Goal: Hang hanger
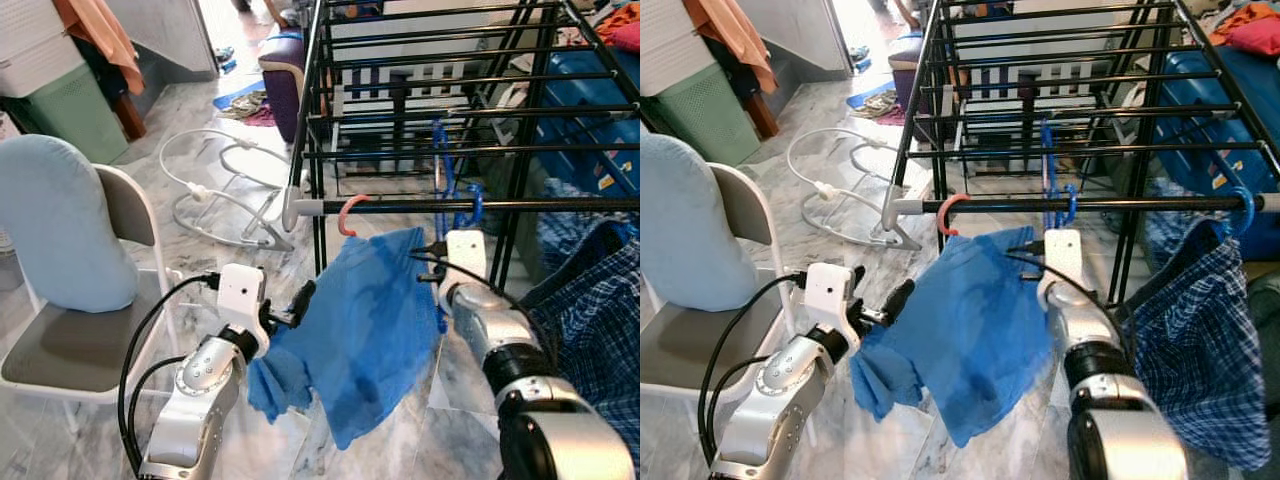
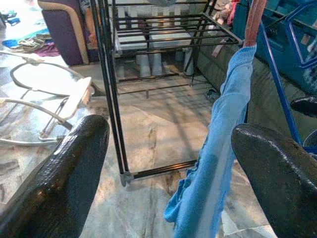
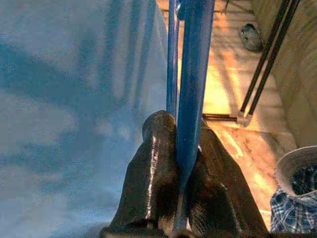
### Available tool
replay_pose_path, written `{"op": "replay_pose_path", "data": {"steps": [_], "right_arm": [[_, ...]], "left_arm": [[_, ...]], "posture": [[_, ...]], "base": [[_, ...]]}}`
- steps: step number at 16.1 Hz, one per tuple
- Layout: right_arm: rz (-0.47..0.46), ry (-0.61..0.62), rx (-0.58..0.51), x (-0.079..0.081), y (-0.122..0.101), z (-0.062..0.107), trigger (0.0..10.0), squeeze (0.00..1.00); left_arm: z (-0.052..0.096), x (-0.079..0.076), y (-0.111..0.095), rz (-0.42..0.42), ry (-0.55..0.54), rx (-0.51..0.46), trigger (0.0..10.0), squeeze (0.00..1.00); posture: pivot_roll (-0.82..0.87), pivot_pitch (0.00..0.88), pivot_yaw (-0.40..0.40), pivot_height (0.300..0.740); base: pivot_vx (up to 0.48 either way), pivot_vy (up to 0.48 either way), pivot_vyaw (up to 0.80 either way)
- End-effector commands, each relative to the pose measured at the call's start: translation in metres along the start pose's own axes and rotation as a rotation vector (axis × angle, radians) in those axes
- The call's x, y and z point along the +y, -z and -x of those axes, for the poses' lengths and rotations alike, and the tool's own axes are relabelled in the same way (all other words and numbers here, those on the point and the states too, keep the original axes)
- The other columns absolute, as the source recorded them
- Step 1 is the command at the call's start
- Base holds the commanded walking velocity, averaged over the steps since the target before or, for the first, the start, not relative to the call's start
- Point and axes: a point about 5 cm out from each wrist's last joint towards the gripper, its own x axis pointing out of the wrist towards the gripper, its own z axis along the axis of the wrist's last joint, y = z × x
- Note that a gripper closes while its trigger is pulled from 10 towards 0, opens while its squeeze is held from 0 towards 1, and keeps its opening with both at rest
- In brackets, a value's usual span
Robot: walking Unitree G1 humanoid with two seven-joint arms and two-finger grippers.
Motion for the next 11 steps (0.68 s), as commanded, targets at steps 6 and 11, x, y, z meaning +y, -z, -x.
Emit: {"op": "replay_pose_path", "data": {"steps": [6,11], "right_arm": [[-0.031,0.002,0.071,0.000,0.015,0.015,10.0,0.00],[-0.039,0.038,0.057,-0.014,0.013,0.037,10.0,0.00]], "left_arm": [[0.000,0.002,0.000,-0.012,-0.010,0.006,10.0,0.00],[0.004,0.002,-0.003,0.015,0.017,-0.025,10.0,0.00]], "posture": [[-0.11,0.041,0.105,0.740],[-0.11,0.048,0.104,0.740]], "base": [[0.000,0.000,0.00],[0.000,0.000,0.00]]}}
